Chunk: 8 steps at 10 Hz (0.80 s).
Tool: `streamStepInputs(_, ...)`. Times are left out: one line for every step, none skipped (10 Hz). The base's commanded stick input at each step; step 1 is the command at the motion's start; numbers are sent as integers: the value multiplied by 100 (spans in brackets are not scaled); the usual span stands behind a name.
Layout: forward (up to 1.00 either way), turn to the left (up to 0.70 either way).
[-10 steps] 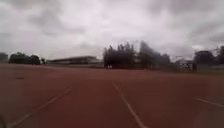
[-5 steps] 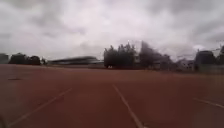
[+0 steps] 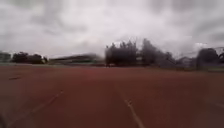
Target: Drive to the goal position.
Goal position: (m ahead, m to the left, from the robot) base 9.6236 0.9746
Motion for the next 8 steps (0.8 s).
streamStepInputs(70,0)
streamStepInputs(70,0)
streamStepInputs(70,0)
streamStepInputs(70,0)
streamStepInputs(70,0)
streamStepInputs(70,0)
streamStepInputs(70,0)
streamStepInputs(70,0)
